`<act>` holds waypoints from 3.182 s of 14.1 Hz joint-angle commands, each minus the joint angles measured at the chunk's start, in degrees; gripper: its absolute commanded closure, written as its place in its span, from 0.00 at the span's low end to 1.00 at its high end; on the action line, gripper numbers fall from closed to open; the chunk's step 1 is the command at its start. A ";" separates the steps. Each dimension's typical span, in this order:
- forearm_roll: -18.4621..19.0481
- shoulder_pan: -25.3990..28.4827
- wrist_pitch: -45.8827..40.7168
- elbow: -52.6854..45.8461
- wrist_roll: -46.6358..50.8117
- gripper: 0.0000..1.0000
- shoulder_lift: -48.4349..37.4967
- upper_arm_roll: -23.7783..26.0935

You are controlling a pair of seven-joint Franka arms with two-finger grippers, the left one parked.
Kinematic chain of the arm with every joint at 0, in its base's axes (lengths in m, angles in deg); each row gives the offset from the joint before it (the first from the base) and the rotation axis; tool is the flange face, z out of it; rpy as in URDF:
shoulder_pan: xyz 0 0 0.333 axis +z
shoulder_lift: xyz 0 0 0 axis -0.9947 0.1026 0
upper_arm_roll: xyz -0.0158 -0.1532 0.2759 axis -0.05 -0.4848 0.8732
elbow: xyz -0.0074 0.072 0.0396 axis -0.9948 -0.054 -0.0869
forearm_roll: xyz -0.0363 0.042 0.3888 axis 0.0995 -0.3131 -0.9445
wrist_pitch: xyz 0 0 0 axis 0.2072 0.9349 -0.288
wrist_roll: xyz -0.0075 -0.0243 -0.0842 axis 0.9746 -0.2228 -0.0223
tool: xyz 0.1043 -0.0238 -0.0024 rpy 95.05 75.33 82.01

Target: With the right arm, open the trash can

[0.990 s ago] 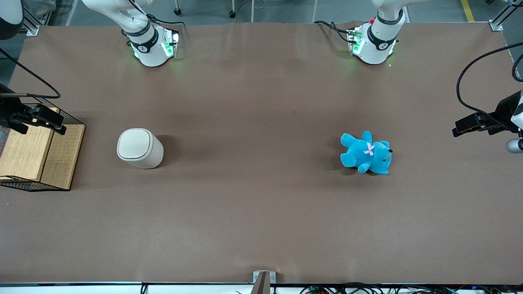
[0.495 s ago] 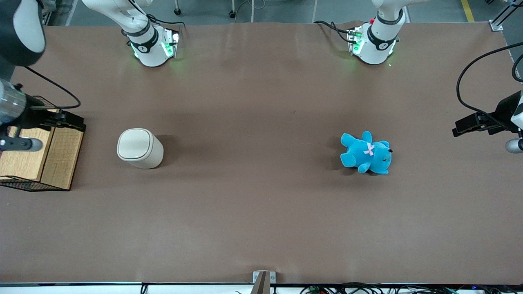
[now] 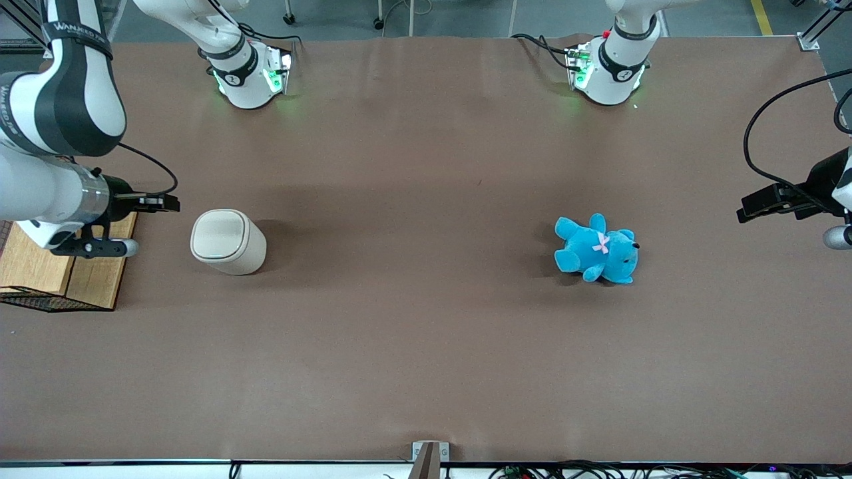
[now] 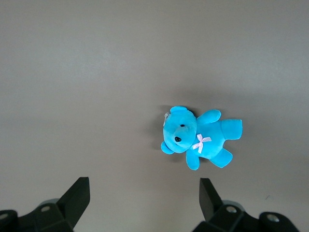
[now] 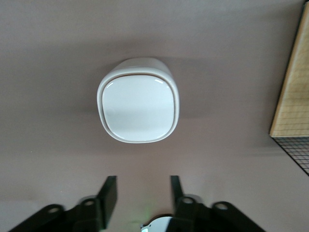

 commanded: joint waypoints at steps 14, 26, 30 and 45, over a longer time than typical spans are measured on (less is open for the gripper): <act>-2.02 4.94 12.85 6.73 1.03 1.00 8.48 0.35; -2.02 5.73 15.31 6.74 0.94 1.00 12.18 0.35; -2.02 5.21 13.13 5.95 1.12 1.00 11.84 0.26; 1.57 -2.97 -0.08 -16.73 -5.21 0.00 -1.69 0.00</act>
